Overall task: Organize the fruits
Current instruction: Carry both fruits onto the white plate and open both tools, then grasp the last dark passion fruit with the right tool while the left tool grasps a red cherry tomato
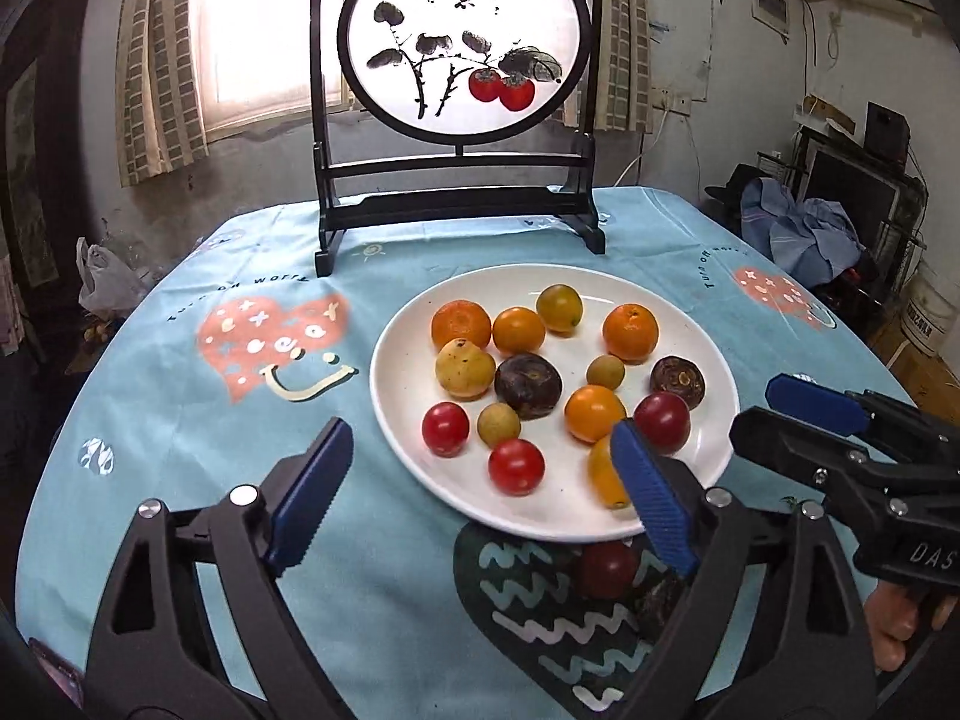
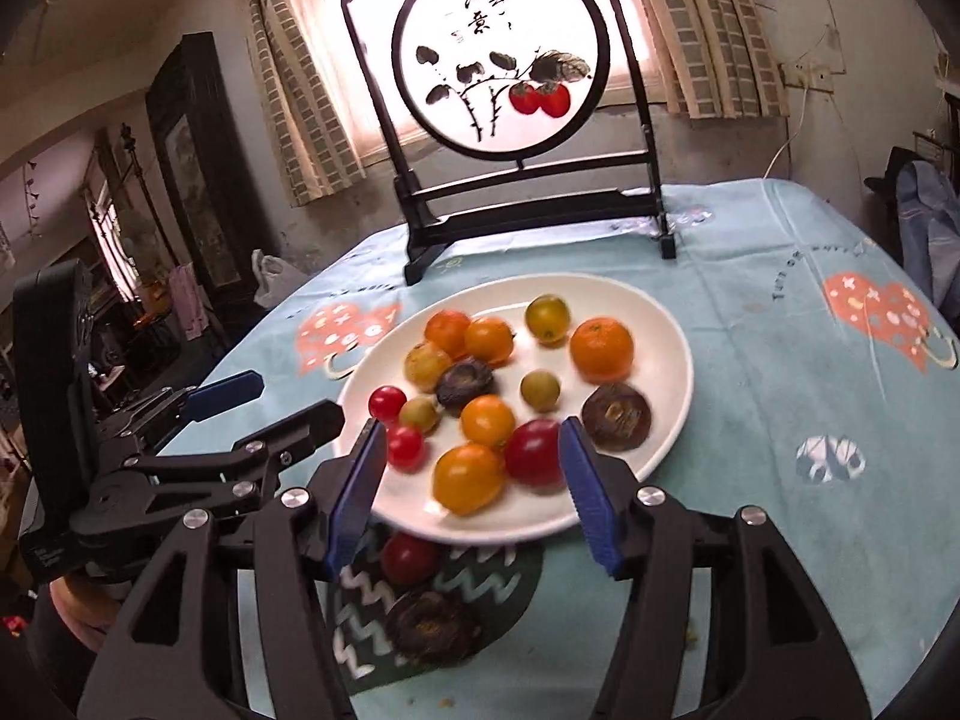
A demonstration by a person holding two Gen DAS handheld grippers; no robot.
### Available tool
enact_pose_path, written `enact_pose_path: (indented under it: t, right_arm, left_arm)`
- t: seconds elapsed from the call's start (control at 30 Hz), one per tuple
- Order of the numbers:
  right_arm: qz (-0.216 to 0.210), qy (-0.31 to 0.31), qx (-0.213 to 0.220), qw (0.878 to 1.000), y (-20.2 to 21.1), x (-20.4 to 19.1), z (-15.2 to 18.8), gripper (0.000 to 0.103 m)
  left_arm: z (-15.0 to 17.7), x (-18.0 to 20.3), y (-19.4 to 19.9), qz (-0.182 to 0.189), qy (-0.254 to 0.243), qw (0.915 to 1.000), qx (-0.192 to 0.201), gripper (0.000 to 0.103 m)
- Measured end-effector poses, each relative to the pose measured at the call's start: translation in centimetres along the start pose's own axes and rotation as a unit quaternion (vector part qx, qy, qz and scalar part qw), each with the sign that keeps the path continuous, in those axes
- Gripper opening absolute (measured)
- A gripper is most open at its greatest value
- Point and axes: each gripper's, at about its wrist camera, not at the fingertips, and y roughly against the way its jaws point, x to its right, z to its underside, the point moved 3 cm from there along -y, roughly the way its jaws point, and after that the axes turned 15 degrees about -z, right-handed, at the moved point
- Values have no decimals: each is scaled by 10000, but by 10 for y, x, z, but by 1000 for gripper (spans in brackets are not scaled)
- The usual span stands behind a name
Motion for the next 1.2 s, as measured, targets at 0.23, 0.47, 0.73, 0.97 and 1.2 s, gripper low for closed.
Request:
enact_pose_path:
  t: [0.23,0.47,0.73,0.97,1.2]
  right_arm:
    - [110,341,-687,9970,-14,-24,26,60]
    - [283,1018,-1259,9864,-33,-42,46,60]
    - [540,1241,-1755,9751,-47,-40,61,60]
    - [597,1097,-1940,9730,-51,-32,67,60]
    - [549,964,-2024,9730,-54,-27,71,60]
  left_arm:
    - [25,-12,-1,-334,-47,9989,-325,99]
    - [26,-44,-11,-586,490,9947,-683,99]
    - [28,-50,-15,-516,702,9922,-888,99]
    - [29,-47,-17,-533,637,9921,-937,99]
    - [29,-47,-18,-548,634,9921,-937,99]
